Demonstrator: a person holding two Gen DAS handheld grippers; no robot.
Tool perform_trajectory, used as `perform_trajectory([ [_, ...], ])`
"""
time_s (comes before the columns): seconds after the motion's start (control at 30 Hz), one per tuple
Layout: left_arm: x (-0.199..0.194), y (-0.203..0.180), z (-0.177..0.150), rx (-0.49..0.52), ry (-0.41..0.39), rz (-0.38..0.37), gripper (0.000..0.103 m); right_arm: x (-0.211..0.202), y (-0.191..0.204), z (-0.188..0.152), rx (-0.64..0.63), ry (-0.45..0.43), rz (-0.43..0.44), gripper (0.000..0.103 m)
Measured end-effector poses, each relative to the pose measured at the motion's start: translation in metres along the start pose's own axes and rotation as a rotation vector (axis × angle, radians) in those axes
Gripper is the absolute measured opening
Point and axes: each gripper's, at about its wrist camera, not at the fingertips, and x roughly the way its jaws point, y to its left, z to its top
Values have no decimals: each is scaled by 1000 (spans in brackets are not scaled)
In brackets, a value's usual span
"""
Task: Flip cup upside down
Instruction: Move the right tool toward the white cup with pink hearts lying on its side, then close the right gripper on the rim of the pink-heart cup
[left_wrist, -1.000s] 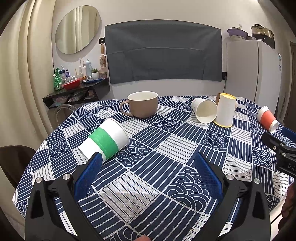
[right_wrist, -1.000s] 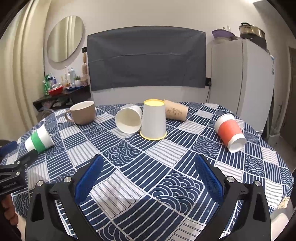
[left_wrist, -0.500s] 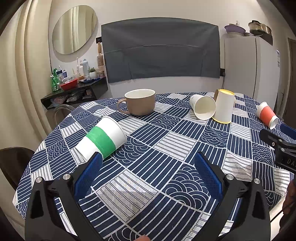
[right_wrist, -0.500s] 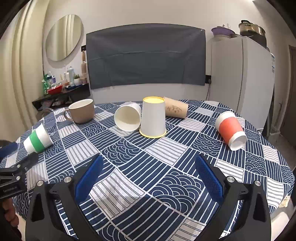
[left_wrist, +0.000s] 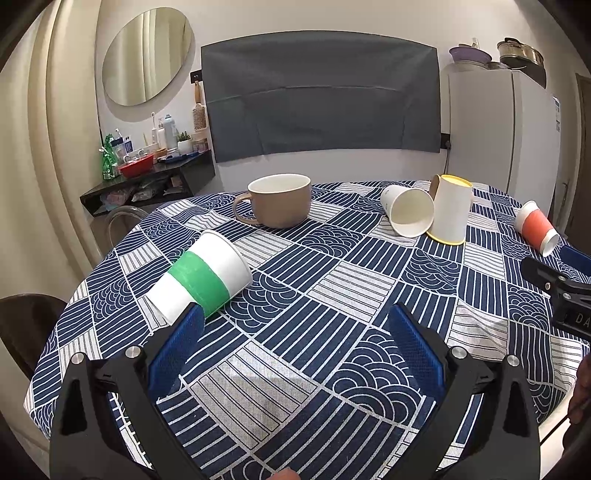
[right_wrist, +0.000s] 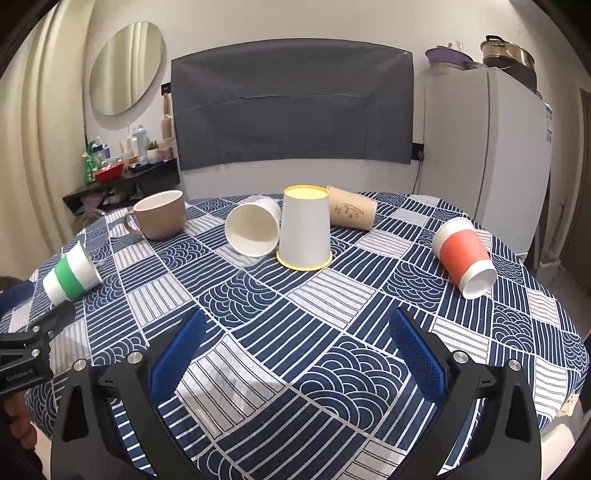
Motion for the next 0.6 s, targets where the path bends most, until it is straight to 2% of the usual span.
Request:
perform_trajectory([
  [0.43, 16, 9, 8, -3, 9, -3, 97, 13, 16, 24, -70, 20, 39, 96],
  [0.6, 24, 15, 9, -10, 17, -38, 97, 18, 29, 38, -140, 20, 47, 96],
])
